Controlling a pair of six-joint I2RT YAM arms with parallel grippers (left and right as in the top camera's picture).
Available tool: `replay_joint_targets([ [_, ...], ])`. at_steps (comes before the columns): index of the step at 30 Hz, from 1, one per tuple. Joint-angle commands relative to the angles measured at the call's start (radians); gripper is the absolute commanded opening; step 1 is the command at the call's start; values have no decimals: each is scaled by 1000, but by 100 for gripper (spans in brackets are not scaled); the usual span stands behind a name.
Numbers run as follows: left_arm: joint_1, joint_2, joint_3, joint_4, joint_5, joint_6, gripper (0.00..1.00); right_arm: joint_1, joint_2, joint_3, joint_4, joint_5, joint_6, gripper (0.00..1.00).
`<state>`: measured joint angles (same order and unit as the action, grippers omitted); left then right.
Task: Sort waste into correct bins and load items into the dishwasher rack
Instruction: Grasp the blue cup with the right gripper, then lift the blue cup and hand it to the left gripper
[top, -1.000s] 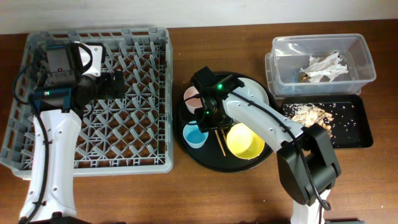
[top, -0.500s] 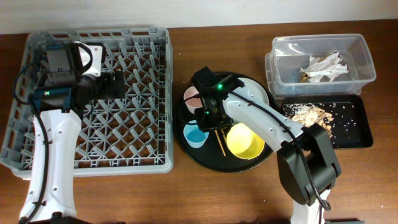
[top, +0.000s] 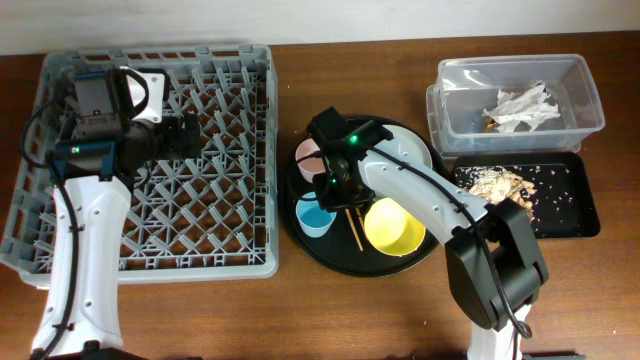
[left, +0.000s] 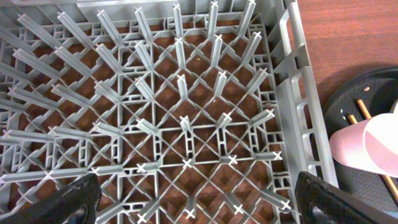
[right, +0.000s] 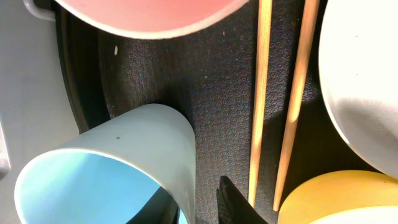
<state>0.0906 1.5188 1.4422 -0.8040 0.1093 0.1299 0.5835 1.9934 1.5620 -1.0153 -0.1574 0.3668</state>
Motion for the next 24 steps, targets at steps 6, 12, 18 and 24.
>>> replay_joint_targets([
  [6, -3, 3, 14, 2, 14, -8, 99, 5, 11, -6, 2, 8, 6, 21],
  [12, -3, 3, 14, 2, 14, -8, 99, 5, 9, -3, 2, -39, 6, 4],
  [18, -3, 3, 14, 2, 31, -10, 99, -47, -134, 105, -100, -240, -5, 4],
  [24, -3, 3, 14, -9, 357, -13, 99, -283, -339, 122, -83, -348, -18, 4],
])
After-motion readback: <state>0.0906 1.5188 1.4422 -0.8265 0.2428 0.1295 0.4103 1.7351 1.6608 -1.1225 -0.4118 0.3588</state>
